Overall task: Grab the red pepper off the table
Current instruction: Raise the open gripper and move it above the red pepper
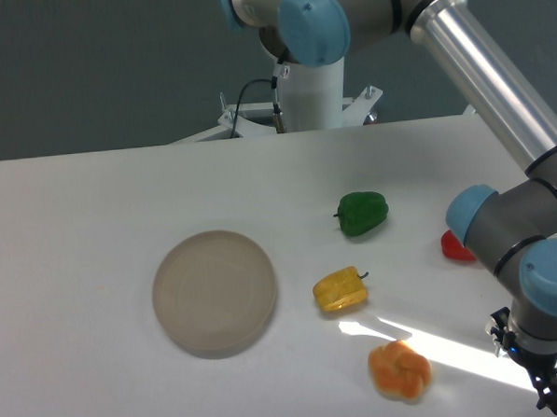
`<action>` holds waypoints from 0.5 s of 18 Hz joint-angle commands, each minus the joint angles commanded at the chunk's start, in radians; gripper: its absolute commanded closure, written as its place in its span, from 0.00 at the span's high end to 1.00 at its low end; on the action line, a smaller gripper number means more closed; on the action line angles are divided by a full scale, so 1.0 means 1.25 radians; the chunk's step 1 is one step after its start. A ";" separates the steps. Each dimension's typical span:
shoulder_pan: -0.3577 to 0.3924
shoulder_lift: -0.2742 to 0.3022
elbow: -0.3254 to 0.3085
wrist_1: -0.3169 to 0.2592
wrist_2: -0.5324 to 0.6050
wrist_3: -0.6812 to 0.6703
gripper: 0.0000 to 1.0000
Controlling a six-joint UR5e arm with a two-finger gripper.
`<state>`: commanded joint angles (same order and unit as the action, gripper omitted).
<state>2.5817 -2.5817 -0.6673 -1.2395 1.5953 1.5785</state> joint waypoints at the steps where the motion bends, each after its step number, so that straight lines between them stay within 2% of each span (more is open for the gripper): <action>1: -0.001 0.000 0.000 0.000 0.000 0.000 1.00; 6: -0.006 0.015 -0.011 -0.001 0.000 0.010 1.00; 9: -0.006 0.048 -0.053 -0.004 0.000 0.035 1.00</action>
<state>2.5740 -2.5220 -0.7330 -1.2441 1.5953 1.6228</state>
